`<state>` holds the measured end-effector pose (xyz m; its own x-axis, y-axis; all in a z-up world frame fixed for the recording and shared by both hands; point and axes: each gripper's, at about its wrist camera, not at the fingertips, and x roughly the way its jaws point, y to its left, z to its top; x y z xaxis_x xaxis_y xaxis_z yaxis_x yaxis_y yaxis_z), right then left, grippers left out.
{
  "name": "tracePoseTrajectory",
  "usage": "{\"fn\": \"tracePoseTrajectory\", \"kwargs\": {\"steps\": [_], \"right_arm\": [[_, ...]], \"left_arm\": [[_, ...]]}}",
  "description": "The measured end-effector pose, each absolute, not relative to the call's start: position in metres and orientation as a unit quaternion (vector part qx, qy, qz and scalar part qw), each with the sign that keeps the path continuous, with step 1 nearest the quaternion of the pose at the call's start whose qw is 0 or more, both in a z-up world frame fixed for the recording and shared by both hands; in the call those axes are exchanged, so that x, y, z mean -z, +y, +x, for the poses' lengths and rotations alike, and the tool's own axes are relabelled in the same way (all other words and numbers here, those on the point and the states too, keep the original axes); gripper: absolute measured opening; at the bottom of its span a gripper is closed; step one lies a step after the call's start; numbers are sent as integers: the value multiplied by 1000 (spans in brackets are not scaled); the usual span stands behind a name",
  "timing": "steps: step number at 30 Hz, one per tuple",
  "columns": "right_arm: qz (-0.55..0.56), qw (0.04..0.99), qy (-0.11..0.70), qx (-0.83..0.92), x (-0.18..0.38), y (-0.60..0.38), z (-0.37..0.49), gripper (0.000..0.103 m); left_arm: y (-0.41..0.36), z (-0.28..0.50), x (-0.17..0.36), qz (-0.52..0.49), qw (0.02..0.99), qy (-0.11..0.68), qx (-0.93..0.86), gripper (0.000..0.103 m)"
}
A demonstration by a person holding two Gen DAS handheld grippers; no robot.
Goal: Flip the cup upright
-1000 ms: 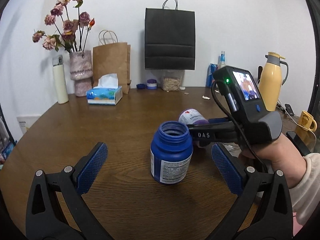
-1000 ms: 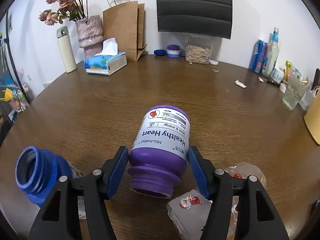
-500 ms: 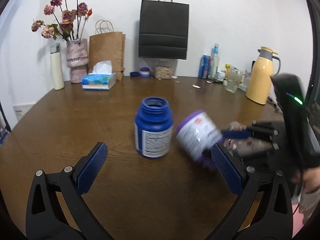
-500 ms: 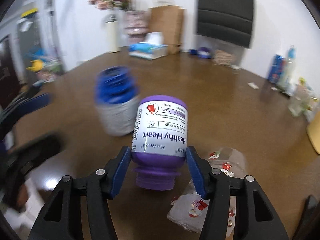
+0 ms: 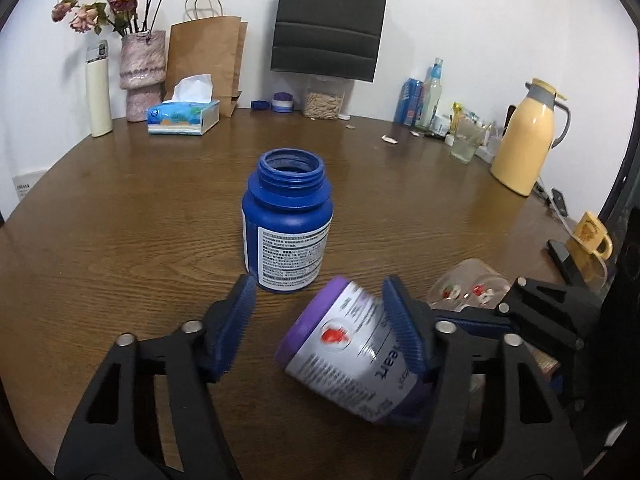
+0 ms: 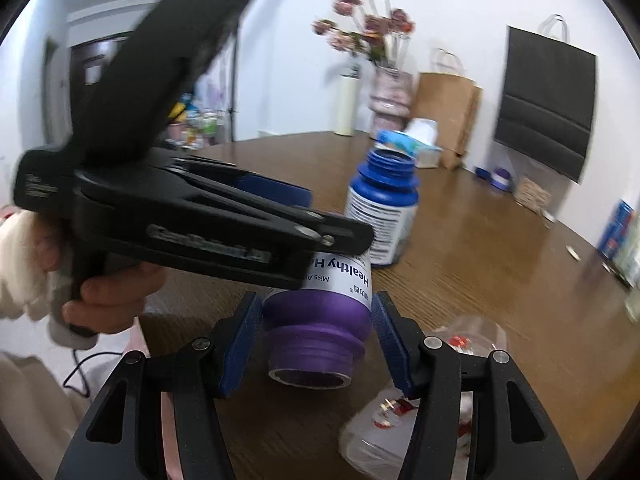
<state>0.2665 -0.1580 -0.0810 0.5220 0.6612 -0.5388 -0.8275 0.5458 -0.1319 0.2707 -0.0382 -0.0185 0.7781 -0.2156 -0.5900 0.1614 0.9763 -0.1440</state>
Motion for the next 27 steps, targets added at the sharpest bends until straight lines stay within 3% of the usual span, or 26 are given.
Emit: {"fn": "tracePoseTrajectory", "kwargs": {"steps": [3, 6, 10, 13, 18, 27], "right_arm": [[-156, 831, 240, -477, 78, -164, 288, 63], [-112, 815, 260, -505, 70, -171, 305, 63], [-138, 829, 239, -487, 66, -174, 315, 74], [-150, 835, 227, -478, 64, -176, 320, 80], [-169, 865, 207, -425, 51, -185, 319, 80], [-35, 831, 199, -518, 46, -184, 292, 80]], "left_arm": [[-40, 276, 22, -37, 943, 318, 88, 56], [-39, 279, 23, -41, 944, 318, 78, 44], [-33, 285, 22, -55, 943, 322, 58, 37], [-31, 284, 19, -50, 946, 317, 51, 36], [-32, 279, 18, -29, 949, 311, 41, 36], [-7, 289, 24, -87, 937, 334, 59, 34]]}}
